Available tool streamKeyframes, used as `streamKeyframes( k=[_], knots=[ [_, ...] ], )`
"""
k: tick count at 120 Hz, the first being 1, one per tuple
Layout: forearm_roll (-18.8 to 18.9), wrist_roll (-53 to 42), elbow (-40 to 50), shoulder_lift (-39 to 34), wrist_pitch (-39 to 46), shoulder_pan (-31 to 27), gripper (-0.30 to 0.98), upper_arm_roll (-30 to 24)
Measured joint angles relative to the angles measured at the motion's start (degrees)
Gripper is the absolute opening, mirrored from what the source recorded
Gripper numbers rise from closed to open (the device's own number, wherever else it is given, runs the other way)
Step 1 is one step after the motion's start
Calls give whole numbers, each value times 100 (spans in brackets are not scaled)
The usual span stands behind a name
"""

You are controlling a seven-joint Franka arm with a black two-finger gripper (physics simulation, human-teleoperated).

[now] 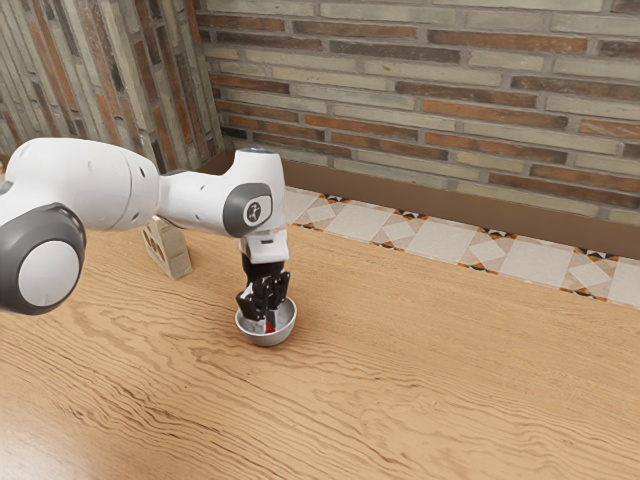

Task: Take strawberry from the bowl

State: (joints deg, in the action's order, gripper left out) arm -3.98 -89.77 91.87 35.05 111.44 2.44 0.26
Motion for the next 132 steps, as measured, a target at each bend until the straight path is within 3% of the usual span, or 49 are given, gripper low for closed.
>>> streamKeyframes(
  k=[25,46,56,64,76,100,116,132],
  knots=[
    [9,29,2,-104,40,15,4,-3],
    [24,107,203,-843,28,58,1,-179],
    [26,199,60,-951,-16,570,0,-275],
    [12,292,-503,-564,-122,1183,-1,-123],
    [-16,431,-766,-107,-217,1422,0,-66],
    [-85,649,-807,-15,-408,1476,37,-85],
    [-76,917,-804,-839,-649,1657,52,-99],
    [-340,2121,-794,-2022,-1188,1622,60,878]
  ],
)
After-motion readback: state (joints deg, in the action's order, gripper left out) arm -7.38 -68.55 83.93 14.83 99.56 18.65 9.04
